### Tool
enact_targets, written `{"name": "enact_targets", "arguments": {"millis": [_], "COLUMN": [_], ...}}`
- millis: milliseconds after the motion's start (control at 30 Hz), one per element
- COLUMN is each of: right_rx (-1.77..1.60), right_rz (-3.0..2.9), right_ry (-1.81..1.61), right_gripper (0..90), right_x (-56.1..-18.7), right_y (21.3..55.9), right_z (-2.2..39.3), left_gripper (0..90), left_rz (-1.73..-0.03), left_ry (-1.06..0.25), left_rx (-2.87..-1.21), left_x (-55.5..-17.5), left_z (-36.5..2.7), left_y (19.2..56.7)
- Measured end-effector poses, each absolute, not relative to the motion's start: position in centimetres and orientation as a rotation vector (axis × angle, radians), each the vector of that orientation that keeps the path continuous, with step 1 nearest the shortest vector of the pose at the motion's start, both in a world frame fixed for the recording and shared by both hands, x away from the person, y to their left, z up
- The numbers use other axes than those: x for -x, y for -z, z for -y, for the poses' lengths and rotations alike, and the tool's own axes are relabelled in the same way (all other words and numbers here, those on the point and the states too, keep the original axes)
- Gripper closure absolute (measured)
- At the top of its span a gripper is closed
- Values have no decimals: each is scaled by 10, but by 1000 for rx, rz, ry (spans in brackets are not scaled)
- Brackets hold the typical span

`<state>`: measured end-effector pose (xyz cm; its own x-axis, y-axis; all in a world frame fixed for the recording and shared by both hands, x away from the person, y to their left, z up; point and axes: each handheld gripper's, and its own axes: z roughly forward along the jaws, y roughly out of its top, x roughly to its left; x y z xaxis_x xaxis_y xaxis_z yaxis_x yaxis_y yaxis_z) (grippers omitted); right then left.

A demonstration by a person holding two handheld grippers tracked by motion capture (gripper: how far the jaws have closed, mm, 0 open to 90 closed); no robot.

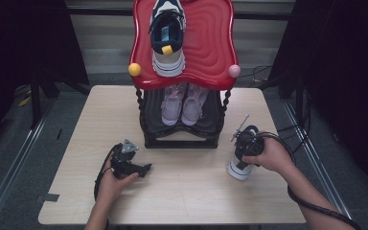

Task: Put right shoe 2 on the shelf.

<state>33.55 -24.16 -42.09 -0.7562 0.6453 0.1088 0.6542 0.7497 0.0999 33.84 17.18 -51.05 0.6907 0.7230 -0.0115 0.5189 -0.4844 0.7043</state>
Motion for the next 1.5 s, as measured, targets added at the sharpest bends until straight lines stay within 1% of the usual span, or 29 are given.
{"name": "enact_targets", "arguments": {"millis": [367,667,767,900,967,1133,1300,1500], "right_rx": [986,988,972,985,993,984,954,911], "right_rz": [2872,2858,2888,2876,2859,2869,2863,2864], "right_ry": [117,159,160,177,182,175,198,203], "right_gripper": [627,666,653,585,581,625,705,724], "right_x": [-343,-341,-341,-341,-339,-338,-337,-338], "right_y": [422,422,421,417,415,420,423,423], "right_z": [239,239,241,244,245,247,244,245], "left_gripper": [37,36,37,36,36,36,36,36], "left_rz": [-946,-945,-945,-946,-945,-946,-945,-946], "left_ry": [-375,-375,-375,-375,-375,-375,-375,-375], "left_rx": [-2198,-2199,-2199,-2198,-2200,-2197,-2199,-2197], "left_x": [-338,-338,-338,-338,-338,-338,-338,-338], "left_z": [-172,-172,-172,-172,-172,-172,-172,-172], "left_y": [510,510,510,510,510,510,510,510]}}
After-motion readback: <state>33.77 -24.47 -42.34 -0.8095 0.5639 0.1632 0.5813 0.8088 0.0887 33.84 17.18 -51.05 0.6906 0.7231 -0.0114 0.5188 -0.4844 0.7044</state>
